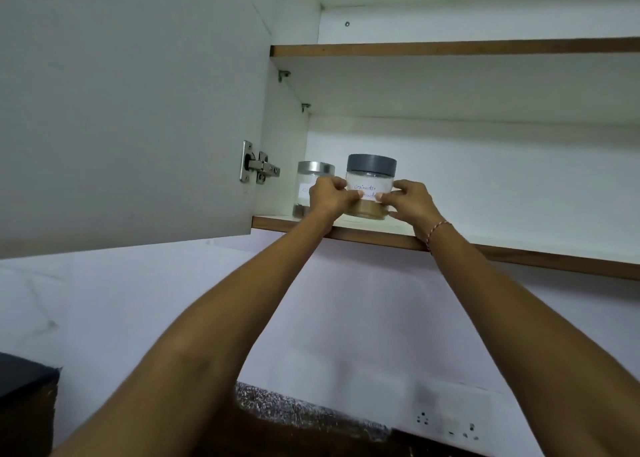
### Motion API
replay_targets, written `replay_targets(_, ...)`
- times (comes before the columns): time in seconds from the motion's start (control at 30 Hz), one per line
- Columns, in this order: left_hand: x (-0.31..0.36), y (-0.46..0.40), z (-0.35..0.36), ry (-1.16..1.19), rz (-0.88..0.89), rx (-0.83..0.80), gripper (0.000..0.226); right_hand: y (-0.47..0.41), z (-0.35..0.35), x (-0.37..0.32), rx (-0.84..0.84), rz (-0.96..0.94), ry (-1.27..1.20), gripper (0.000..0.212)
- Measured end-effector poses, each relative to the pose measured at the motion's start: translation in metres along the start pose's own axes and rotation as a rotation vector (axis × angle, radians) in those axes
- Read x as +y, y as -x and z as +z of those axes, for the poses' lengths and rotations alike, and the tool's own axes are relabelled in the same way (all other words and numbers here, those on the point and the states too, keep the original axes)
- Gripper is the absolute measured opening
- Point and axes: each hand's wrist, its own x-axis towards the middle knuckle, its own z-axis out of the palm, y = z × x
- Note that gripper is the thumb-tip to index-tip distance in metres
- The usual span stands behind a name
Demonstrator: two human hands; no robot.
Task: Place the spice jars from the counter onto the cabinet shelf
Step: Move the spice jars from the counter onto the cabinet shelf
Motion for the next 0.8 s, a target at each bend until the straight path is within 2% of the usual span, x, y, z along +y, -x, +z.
replay_targets(0.1,-0.009,-0.014,-0.003,-0.126,-0.036,-0.063,0.033,-0.018,0.010,0.004,-0.048,0.103,0.052,0.046)
replay_targets(0.23,-0.019,-0.030,-0.011,-0.070,-0.129,-0.150,0.026,-0.031,0.019,0.011,-0.125,0.182,0.045,0.055)
replay_targets(0.37,-0.018,-0.030,-0.011,-0.090,-0.151,-0.160,0.025,-0.034,0.021,0.011,-0.194,0.184,0.095,0.045)
replay_targets(0.5,-0.018,-0.028,-0.009,-0.168,-0.113,-0.141,0.027,-0.029,0.023,0.009,-0.200,0.195,0.212,0.045)
replay_targets(0.6,-0.017,-0.014,-0.005,-0.322,0.085,0.119,0.025,-0.022,0.022,0.007,-0.079,0.130,0.330,0.046)
replay_targets(0.67,-0.016,-0.002,-0.005,-0.271,0.207,0.256,0.029,-0.015,0.020,0.002,0.057,0.006,0.410,0.046)
replay_targets(0.8,-0.017,0.021,-0.013,-0.120,0.277,0.270,0.036,0.014,0.018,-0.006,0.274,-0.184,0.365,0.049)
